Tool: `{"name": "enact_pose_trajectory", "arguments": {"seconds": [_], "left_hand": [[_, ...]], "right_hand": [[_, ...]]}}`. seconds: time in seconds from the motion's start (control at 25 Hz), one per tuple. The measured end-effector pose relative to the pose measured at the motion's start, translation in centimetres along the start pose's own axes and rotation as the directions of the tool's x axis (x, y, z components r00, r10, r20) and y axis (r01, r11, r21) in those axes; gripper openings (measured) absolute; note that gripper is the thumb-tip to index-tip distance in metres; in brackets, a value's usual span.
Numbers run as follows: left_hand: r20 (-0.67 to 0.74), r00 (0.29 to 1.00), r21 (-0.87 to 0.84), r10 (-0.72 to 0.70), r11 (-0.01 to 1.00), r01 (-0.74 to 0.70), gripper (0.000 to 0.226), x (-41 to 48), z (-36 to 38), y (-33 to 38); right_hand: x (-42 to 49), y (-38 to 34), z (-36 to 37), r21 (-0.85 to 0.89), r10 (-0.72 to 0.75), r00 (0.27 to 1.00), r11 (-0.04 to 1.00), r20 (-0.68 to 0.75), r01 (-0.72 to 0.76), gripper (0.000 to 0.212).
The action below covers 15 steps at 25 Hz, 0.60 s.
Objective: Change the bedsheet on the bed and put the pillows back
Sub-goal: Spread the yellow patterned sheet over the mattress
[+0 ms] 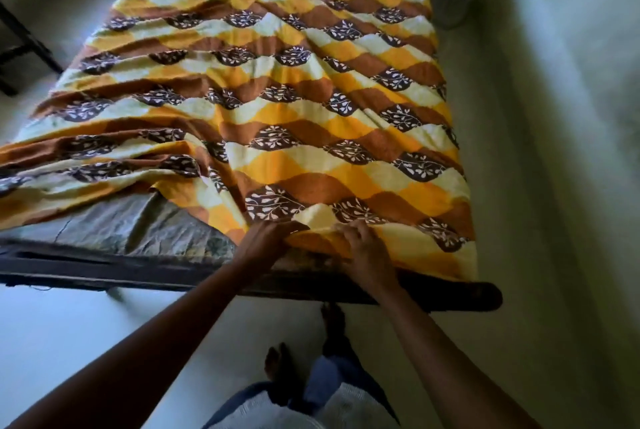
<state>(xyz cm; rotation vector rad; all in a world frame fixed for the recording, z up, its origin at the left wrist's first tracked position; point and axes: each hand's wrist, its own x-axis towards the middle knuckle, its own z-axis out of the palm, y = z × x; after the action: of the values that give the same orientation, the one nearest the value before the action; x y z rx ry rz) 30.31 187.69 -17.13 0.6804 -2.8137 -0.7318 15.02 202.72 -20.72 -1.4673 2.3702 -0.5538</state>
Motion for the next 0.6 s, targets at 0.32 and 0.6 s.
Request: {"name": "enact_pose_trajectory", "arguments": {"seconds": [0.32, 0.6], "left_hand": [[0.071, 0.996, 0.137, -0.060, 0.989, 0.050, 0.025, -5.1, 0.8, -5.8], [-0.128, 0.982, 0.021, -0.135, 0.990, 0.139, 0.033, -4.8, -3.0, -4.6]], "right_hand": [[-3.7, -0.2, 0.3, 0.029, 0.094, 0.970, 0.996, -0.222, -0.090, 0.032], [-0.2, -6.5, 2.2, 0.134, 0.095, 0.965, 0.982, 0.244, -0.131, 0.077]]}}
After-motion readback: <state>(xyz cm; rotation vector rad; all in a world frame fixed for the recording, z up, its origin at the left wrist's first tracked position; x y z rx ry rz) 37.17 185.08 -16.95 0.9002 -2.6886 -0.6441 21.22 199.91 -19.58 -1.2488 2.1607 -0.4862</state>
